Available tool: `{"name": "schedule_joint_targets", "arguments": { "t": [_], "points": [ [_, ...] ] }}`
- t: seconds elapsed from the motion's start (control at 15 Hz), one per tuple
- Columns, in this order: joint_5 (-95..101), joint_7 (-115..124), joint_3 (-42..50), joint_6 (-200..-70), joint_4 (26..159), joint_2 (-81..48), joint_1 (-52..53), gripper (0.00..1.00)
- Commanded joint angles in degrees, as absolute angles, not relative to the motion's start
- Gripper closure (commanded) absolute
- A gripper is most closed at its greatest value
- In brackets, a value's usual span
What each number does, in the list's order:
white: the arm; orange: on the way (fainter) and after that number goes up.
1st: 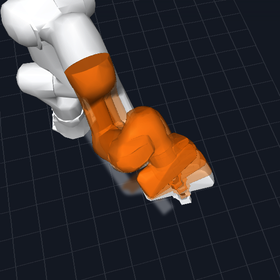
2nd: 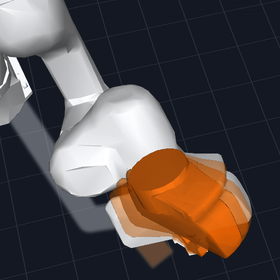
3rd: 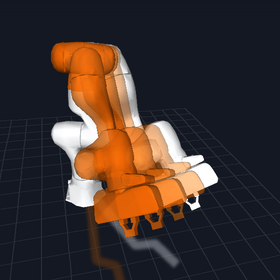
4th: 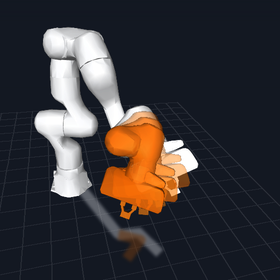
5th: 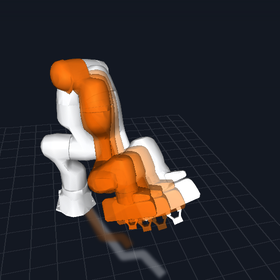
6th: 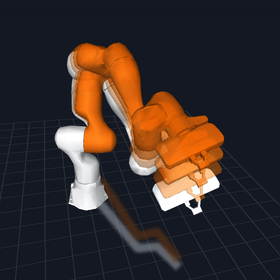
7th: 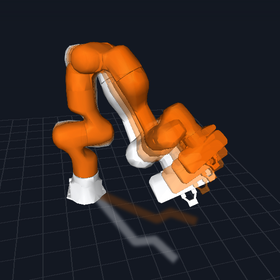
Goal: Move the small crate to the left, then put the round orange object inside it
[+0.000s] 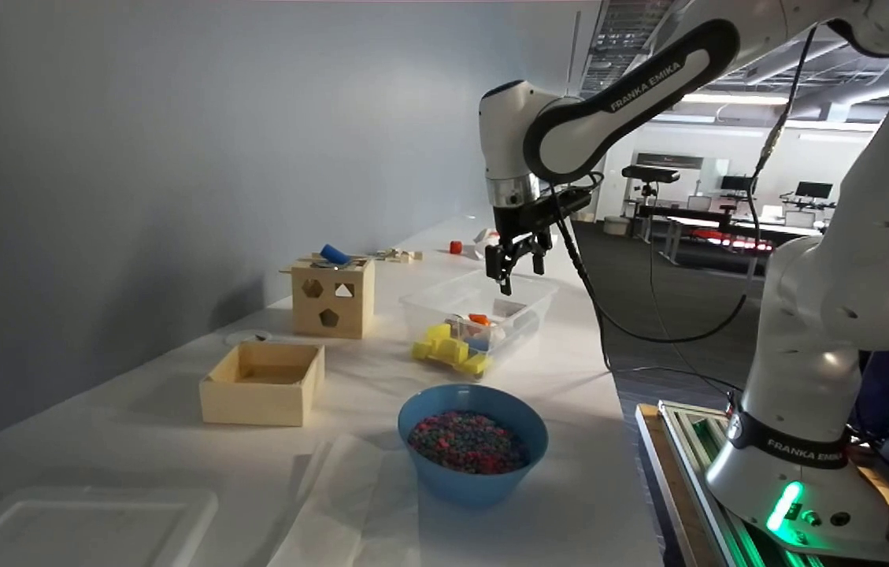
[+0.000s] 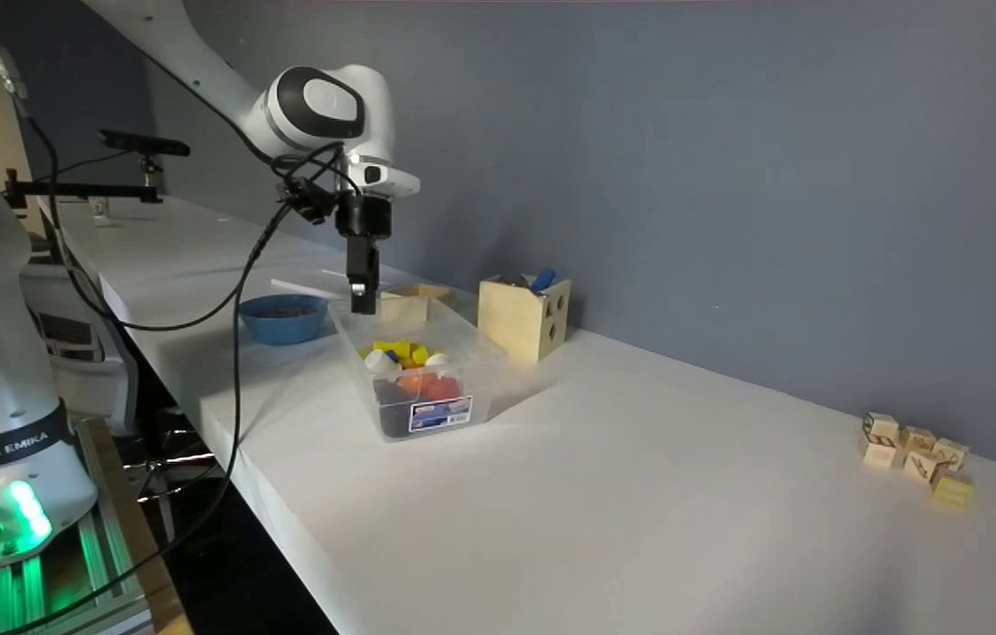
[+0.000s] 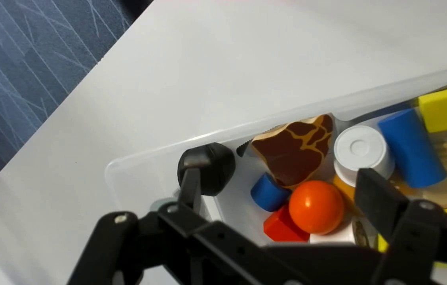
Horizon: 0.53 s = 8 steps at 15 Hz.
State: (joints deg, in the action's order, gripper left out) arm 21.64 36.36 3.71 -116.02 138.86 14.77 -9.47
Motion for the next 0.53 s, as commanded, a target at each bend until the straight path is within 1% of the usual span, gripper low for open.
{"name": "schedule_joint_targets", "arguments": {
  "t": [0.0, 0.2, 0.47],
  "points": [
    [21.51, 36.35, 2.97, -115.98, 138.80, 14.76, -9.79, 0.00],
    [21.52, 36.56, 2.57, -115.98, 138.80, 14.76, -9.61, 0.00],
    [20.82, 33.69, 4.11, -125.10, 135.34, 11.39, -10.09, 0.00]
  ]
}}
